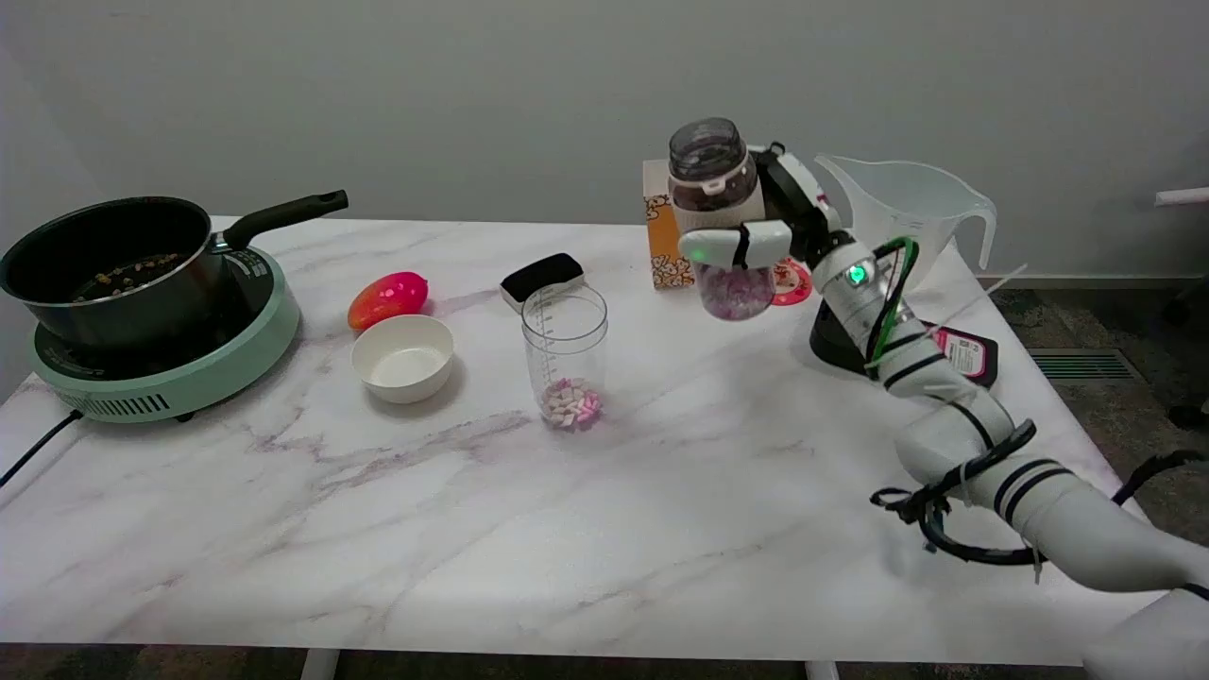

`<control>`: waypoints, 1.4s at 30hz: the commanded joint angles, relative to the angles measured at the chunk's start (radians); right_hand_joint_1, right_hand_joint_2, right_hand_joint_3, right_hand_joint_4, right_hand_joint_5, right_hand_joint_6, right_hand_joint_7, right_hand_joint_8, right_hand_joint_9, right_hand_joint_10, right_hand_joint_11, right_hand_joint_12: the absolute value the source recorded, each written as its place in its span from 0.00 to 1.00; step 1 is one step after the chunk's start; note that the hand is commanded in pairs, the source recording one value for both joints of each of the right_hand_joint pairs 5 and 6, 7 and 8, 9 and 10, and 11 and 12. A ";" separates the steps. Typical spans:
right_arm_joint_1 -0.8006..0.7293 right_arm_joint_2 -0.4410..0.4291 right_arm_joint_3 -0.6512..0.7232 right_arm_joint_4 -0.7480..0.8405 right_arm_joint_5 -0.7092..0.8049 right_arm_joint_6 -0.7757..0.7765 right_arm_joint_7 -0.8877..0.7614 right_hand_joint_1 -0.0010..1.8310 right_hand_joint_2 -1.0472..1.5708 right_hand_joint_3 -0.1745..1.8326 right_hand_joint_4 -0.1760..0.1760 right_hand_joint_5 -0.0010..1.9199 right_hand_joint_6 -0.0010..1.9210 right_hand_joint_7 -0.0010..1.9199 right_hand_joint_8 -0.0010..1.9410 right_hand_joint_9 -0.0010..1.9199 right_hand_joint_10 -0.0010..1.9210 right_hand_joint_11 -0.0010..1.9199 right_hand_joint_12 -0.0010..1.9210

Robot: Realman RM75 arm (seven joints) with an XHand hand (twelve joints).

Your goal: Pour the contents of the bottle into the measuring cup.

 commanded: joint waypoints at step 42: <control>-0.081 0.039 0.058 0.413 -0.333 -0.228 -0.751 0.64 1.00 0.25 0.50 1.00 1.00 0.99 0.98 0.89 0.89 0.74 0.74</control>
